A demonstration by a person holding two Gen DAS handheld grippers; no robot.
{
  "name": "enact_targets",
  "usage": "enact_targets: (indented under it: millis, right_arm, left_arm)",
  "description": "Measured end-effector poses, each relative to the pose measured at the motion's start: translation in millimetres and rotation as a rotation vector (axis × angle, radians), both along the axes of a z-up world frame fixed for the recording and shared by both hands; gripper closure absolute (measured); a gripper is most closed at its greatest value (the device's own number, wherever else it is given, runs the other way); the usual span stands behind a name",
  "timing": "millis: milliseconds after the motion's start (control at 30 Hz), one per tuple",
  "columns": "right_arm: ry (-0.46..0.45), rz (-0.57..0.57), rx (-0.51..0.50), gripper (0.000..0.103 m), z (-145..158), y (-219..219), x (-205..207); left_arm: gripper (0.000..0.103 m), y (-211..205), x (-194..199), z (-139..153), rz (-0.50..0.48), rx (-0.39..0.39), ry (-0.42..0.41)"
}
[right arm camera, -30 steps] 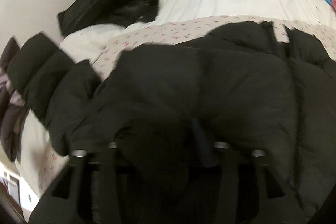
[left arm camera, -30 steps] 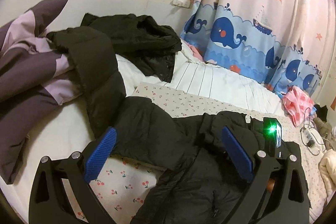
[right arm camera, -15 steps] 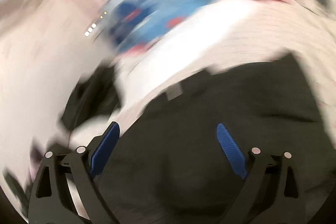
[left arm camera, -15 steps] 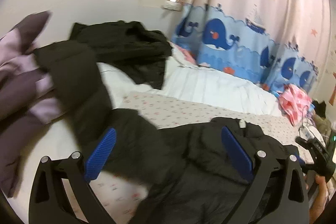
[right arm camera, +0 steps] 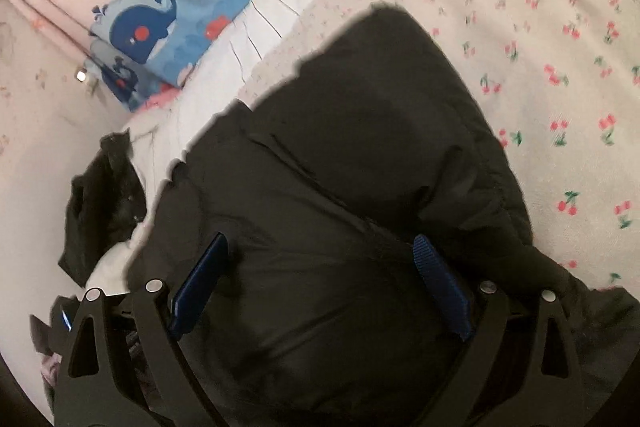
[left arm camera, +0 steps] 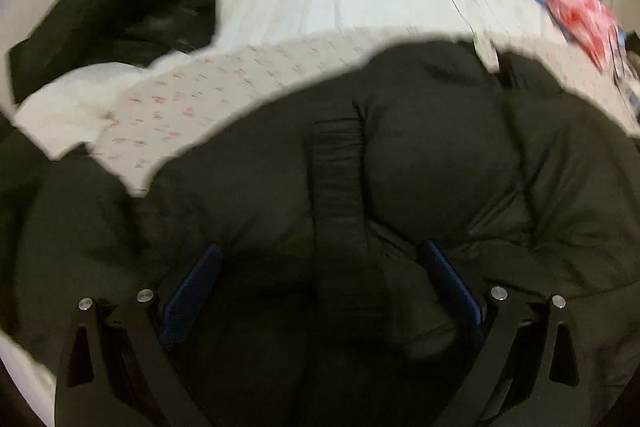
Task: Fold large clothes
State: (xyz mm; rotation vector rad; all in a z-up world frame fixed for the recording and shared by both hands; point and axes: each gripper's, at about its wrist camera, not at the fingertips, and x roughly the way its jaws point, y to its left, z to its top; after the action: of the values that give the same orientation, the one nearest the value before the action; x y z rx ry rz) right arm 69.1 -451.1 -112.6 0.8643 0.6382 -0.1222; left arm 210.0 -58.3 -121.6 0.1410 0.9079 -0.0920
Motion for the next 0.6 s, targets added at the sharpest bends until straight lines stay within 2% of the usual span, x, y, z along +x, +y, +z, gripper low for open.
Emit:
enact_targets:
  millis: [67, 133, 200, 267, 300, 333, 367, 467, 600]
  right_arm:
    - [-0.063, -0.033, -0.070, 0.011, 18, -8, -16]
    - [-0.055, -0.067, -0.152, 0.007, 23, -7, -19]
    - [0.020, -0.075, -0.111, 0.007, 4, -15, -15]
    - [0.070, -0.082, -0.061, 0.007, -14, -21, -10]
    - [0.081, -0.082, -0.064, 0.007, -21, -23, -11]
    - [0.083, -0.076, -0.077, 0.007, -23, -22, -10]
    - [0.091, -0.074, -0.092, 0.007, -22, -20, -9]
    - [0.104, -0.070, -0.129, 0.007, -23, -16, -7]
    - [0.102, -0.072, -0.121, 0.007, -23, -14, -7]
  left_arm:
    - [0.007, 6, -11, 18, 0.025, -0.026, -0.080]
    - [0.007, 5, -10, 27, 0.045, -0.008, -0.107]
    - [0.007, -1, 1, 18, 0.039, -0.002, -0.056]
    - [0.007, -9, 11, -3, 0.014, 0.000, 0.033]
    - [0.009, -9, 12, -8, 0.001, -0.011, 0.042]
    - [0.021, -11, 9, -8, -0.013, -0.016, 0.027]
    - [0.040, -13, 3, -6, -0.033, -0.022, 0.015]
    - [0.070, -22, -18, 9, -0.090, -0.044, -0.007]
    - [0.073, -25, -56, 47, -0.163, -0.038, -0.101]
